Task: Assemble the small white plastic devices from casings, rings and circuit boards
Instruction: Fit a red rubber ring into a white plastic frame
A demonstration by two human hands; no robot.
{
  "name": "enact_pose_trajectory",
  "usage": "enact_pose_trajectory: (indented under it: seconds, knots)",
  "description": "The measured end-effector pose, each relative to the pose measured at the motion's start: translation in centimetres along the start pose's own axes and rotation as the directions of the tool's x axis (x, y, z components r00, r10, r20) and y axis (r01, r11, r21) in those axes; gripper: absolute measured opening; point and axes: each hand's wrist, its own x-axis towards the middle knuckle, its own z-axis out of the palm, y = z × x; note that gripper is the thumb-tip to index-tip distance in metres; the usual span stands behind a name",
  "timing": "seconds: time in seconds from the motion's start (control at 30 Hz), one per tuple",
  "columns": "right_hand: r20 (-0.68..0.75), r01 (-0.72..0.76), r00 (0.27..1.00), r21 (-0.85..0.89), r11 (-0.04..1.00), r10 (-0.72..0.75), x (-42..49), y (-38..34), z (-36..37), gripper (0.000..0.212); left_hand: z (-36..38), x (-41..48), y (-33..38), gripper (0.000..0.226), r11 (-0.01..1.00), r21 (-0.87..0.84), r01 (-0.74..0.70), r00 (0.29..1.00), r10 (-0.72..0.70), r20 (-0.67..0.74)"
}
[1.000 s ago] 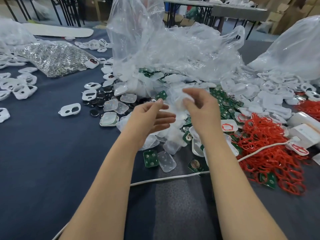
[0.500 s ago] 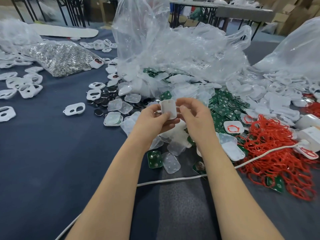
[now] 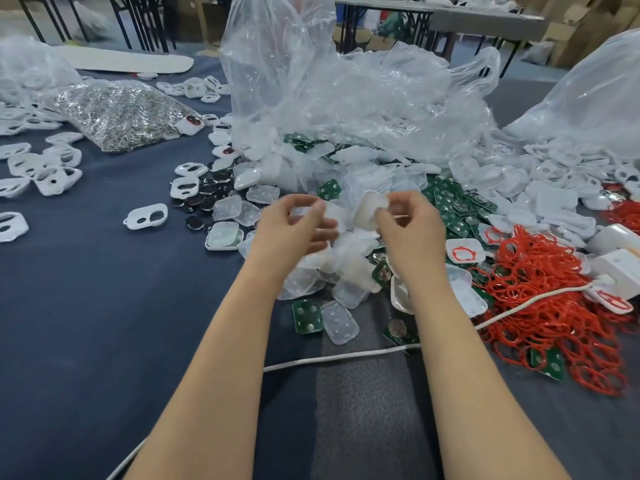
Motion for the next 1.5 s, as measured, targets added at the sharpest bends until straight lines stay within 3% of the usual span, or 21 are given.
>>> enact_pose_trajectory:
  seconds: [0.1,0.17,0.27,0.33,0.4,0.47,0.57,0.77,0.83,0.93,1.1,1.2,1.3,1.4,1.5]
  knots:
    - [0.026,-0.033,0.999,-0.08,0.996,0.036,0.6,0.3,-1.6,0.026,-1.5,0.4,0.4,0.006,0.998,-0.053,-0.014,0.977,0.003,-0.212]
    - [0.105,-0.069,0.992,-0.062,0.996,0.075,0.7,0.2,-2.4,0.039,-1.3,0.2,0.5,0.008,0.999,-0.034,-0.037,0.973,0.028,-0.228]
    - [0.087,-0.047,0.994,-0.206,0.977,0.066,0.8,-0.3,-4.6,0.027,0.4,-0.4,0.6,0.008,0.995,0.061,-0.074,0.995,0.078,-0.069]
    - [0.202,-0.028,0.972,-0.411,0.911,0.121,0.7,-0.6,-6.1,0.019,1.7,-0.9,0.6,0.008,0.984,0.141,-0.106,0.993,0.096,0.074]
    - [0.348,-0.011,0.904,-0.56,0.828,0.248,0.3,-0.7,-6.6,0.027,2.9,-1.2,0.3,0.011,0.969,0.208,-0.132,0.983,0.101,0.154]
    - [0.396,0.007,0.867,-0.616,0.788,0.302,-0.1,-0.3,-6.2,0.028,3.6,-1.4,0.0,0.012,0.954,0.265,-0.141,0.979,0.095,0.18]
    - [0.287,0.006,0.94,-0.551,0.835,0.183,-0.1,0.6,-4.8,0.019,3.9,-1.6,-0.1,0.012,0.947,0.288,-0.142,0.98,0.093,0.176]
    - [-0.002,0.046,0.999,-0.295,0.954,-0.049,0.5,0.5,-1.4,0.01,1.4,-0.5,0.1,0.01,0.952,0.292,-0.098,0.984,0.137,-0.116]
    - [0.002,0.045,0.999,-0.271,0.961,-0.047,0.9,0.2,-0.5,0.013,0.1,-0.1,0.0,0.005,0.91,0.406,-0.085,0.964,0.177,-0.196]
    - [0.078,0.068,0.996,-0.369,0.927,-0.042,1.1,0.3,0.4,0.017,-2.2,0.4,0.0,0.02,0.809,0.587,-0.037,0.92,0.257,-0.297]
    - [-0.099,-0.07,0.995,-0.492,0.868,0.024,1.5,1.0,-1.8,0.027,-7.7,1.5,-0.3,0.047,0.497,0.785,0.37,0.846,0.169,-0.506]
    - [-0.101,-0.08,0.994,-0.526,0.847,0.031,1.5,1.0,-2.0,0.034,-9.7,1.7,-0.7,0.049,0.482,0.711,0.512,0.781,0.083,-0.619]
    - [-0.046,-0.012,0.999,-0.517,0.856,-0.014,1.1,0.3,-0.4,0.034,-10.0,2.0,-1.3,0.047,0.411,0.744,0.527,0.788,0.091,-0.609]
    - [-0.019,0.068,0.996,-0.472,0.879,-0.087,0.7,-0.7,1.2,0.031,-10.1,1.9,-1.0,0.03,0.478,0.756,0.446,0.773,0.22,-0.595]
    - [0.011,0.15,0.988,-0.305,0.941,-0.153,0.1,-1.7,2.2,0.023,-8.5,1.4,0.4,0.021,0.694,0.709,0.128,0.747,0.403,-0.529]
